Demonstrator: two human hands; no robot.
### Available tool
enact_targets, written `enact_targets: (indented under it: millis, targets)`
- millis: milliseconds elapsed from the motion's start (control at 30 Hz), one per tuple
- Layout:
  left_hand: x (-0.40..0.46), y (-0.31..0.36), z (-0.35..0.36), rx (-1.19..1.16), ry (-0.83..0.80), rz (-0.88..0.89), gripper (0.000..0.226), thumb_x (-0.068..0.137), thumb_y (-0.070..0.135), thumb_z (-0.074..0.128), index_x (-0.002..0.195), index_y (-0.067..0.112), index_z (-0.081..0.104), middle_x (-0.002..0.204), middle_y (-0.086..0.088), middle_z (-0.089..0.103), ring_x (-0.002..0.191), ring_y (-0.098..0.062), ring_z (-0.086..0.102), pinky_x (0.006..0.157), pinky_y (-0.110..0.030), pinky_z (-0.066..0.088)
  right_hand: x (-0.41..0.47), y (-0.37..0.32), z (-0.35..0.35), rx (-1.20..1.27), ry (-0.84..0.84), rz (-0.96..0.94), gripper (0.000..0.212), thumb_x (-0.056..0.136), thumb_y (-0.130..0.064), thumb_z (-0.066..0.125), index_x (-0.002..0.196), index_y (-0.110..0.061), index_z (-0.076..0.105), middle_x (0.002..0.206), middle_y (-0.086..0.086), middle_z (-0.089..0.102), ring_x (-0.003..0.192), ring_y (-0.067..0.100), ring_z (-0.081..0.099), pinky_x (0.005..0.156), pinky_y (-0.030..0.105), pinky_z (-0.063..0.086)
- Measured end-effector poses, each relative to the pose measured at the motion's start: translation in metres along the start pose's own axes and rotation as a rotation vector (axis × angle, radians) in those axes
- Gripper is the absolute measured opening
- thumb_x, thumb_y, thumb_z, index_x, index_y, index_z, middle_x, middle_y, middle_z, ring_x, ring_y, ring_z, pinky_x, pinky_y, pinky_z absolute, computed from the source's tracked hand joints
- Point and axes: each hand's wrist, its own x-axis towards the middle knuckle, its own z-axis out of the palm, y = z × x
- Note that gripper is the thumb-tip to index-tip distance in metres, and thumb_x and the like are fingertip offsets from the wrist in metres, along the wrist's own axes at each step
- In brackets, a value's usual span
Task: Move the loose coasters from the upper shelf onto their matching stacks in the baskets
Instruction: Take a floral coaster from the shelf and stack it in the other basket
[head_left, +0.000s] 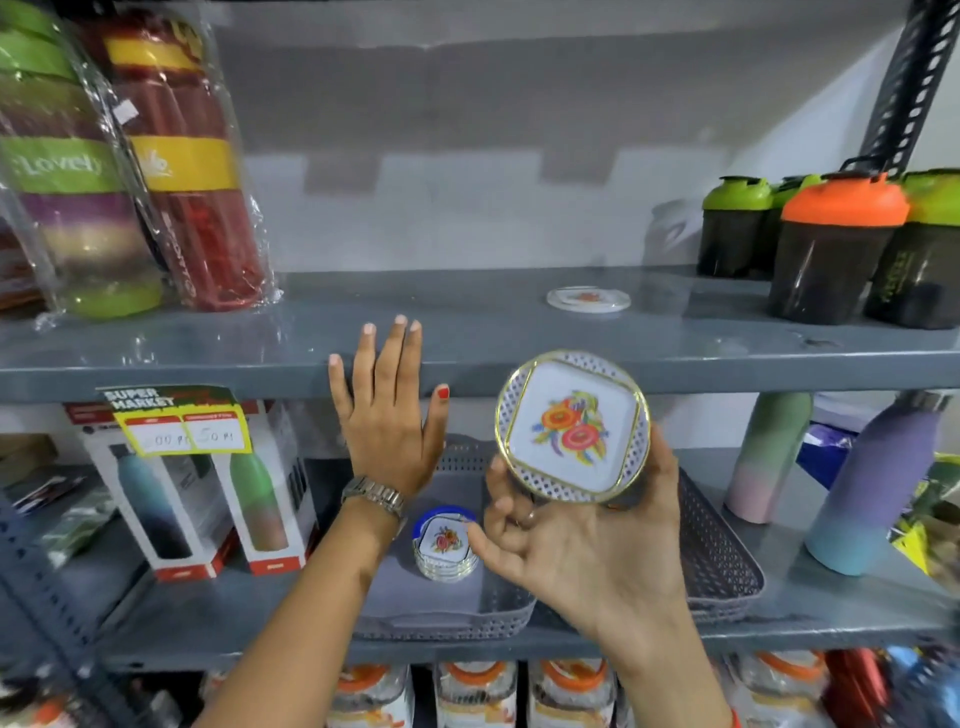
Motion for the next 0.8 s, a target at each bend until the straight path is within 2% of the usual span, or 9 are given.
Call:
enact_targets:
  millis: [33,67,267,333,433,500,600,667,800]
  targets:
    - [0.000,0.000,-0.001,-0.008,-0.005,0.000,0.054,0.097,0.042,0.021,0.140,0.011,0.031,0.142,-0.006,0.041,0.136,-0.025,0.024,0.115,-0.042,0.001,-0.001,0.002,-0.007,-0.201,0.142,-0.092,0.085,0.061,-0.071,0.061,0.113,-0.004,0.063,0.106,0.025,0.060,0.087,0.034,0.055,0.091,0.053,0.049]
    - [0.001,0.001,-0.002,-0.014,-0.008,-0.003,0.054,0.097,0.042,0.021,0.140,0.011,0.031,0.142,-0.006,0.040,0.136,-0.025,0.024,0.115,-0.042,0.001,-0.004,0.001,-0.019,-0.263,0.236,-0.164,0.083,0.059,-0.069,0.063,0.111,-0.005,0.065,0.104,0.022,0.061,0.086,0.030,0.055,0.087,0.050,0.051]
    - [0.001,0.002,-0.001,-0.020,-0.035,-0.018,0.055,0.098,0.043,0.018,0.140,0.010,0.030,0.143,-0.008,0.040,0.136,-0.027,0.024,0.115,-0.041,0.000,0.023,0.004,-0.074,-0.073,0.597,-0.124,0.074,0.067,-0.059,0.067,0.123,-0.012,0.058,0.103,0.027,0.063,0.084,0.035,0.062,0.092,0.046,0.047]
    - [0.001,0.001,0.000,-0.022,-0.030,-0.014,0.055,0.098,0.043,0.018,0.139,0.011,0.031,0.142,-0.007,0.041,0.136,-0.027,0.024,0.115,-0.041,0.000,0.038,0.005,-0.086,-0.007,0.671,-0.079,0.065,0.070,-0.053,0.067,0.112,-0.004,0.060,0.103,0.027,0.063,0.084,0.040,0.061,0.089,0.047,0.047]
    - [0.000,0.001,0.000,-0.026,-0.023,-0.008,0.053,0.097,0.042,0.020,0.139,0.011,0.031,0.142,-0.006,0.041,0.136,-0.026,0.025,0.115,-0.041,0.001,0.063,0.008,-0.100,0.069,0.764,-0.034,0.053,0.075,-0.045,0.067,0.091,0.005,0.060,0.089,0.031,0.066,0.085,0.044,0.057,0.083,0.045,0.051]
    - [0.000,0.001,0.000,-0.034,-0.024,-0.010,0.054,0.097,0.043,0.020,0.139,0.011,0.032,0.142,-0.006,0.042,0.136,-0.026,0.025,0.115,-0.042,0.002,0.080,0.010,-0.112,0.149,0.796,-0.008,0.052,0.075,-0.045,0.066,0.089,0.004,0.058,0.098,0.027,0.061,0.089,0.043,0.055,0.071,0.048,0.055]
    - [0.001,0.000,0.001,-0.030,-0.028,-0.014,0.054,0.097,0.044,0.019,0.138,0.012,0.033,0.141,-0.006,0.044,0.135,-0.026,0.026,0.115,-0.041,0.002,0.104,0.012,-0.135,0.253,0.857,0.018,0.055,0.075,-0.048,0.062,0.096,0.003,0.056,0.122,0.018,0.054,0.108,0.034,0.051,0.056,0.045,0.058]
    - [0.000,0.001,0.001,-0.026,-0.028,-0.013,0.053,0.096,0.043,0.019,0.137,0.012,0.033,0.140,-0.006,0.045,0.135,-0.025,0.027,0.115,-0.041,0.002,0.118,0.013,-0.152,0.283,0.879,0.013,0.057,0.077,-0.049,0.059,0.107,-0.001,0.057,0.134,0.013,0.051,0.120,0.028,0.049,0.053,0.043,0.057]
    - [0.001,0.001,0.002,-0.025,-0.015,-0.012,0.053,0.095,0.042,0.023,0.136,0.011,0.037,0.139,-0.006,0.047,0.134,-0.026,0.028,0.115,-0.042,0.003,0.135,0.014,-0.181,0.256,0.906,0.018,0.059,0.081,-0.047,0.051,0.128,-0.011,0.057,0.134,0.010,0.054,0.117,0.028,0.051,0.068,0.048,0.049]
